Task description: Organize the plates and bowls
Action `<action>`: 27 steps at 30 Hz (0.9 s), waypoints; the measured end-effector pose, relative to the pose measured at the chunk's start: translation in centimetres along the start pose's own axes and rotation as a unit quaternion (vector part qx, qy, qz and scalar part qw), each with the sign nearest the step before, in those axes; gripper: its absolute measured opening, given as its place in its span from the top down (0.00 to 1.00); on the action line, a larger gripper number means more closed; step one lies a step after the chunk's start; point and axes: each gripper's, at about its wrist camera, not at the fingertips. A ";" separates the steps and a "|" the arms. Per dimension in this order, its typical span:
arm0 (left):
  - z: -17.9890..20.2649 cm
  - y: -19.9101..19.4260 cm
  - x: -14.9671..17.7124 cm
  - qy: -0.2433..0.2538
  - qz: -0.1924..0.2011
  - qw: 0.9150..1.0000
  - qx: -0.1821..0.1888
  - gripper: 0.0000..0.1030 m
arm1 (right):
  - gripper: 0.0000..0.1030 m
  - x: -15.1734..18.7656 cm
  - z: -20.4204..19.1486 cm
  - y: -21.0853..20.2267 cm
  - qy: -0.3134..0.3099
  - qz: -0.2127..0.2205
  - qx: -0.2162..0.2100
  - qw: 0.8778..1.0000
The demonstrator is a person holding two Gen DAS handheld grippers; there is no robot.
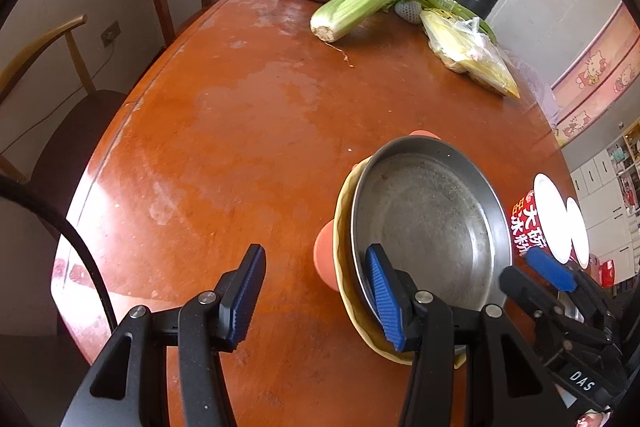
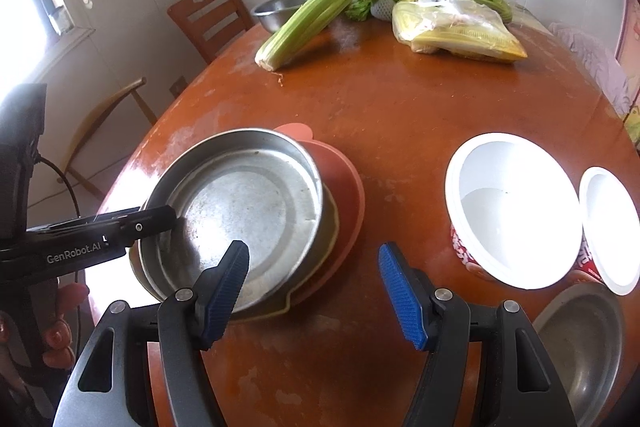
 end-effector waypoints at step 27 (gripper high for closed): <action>0.4 -2.3 -0.1 0.002 0.027 1.000 0.015 0.49 | 0.32 0.2 1.0 -1.9 0.013 0.024 -0.014 1.000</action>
Point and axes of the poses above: each gripper's, at about its wrist camera, not at the fingertips, and y roughly the way its jaws point, z to its right, x to its underside, and after that the axes turned 4 degrees about x, right-handed
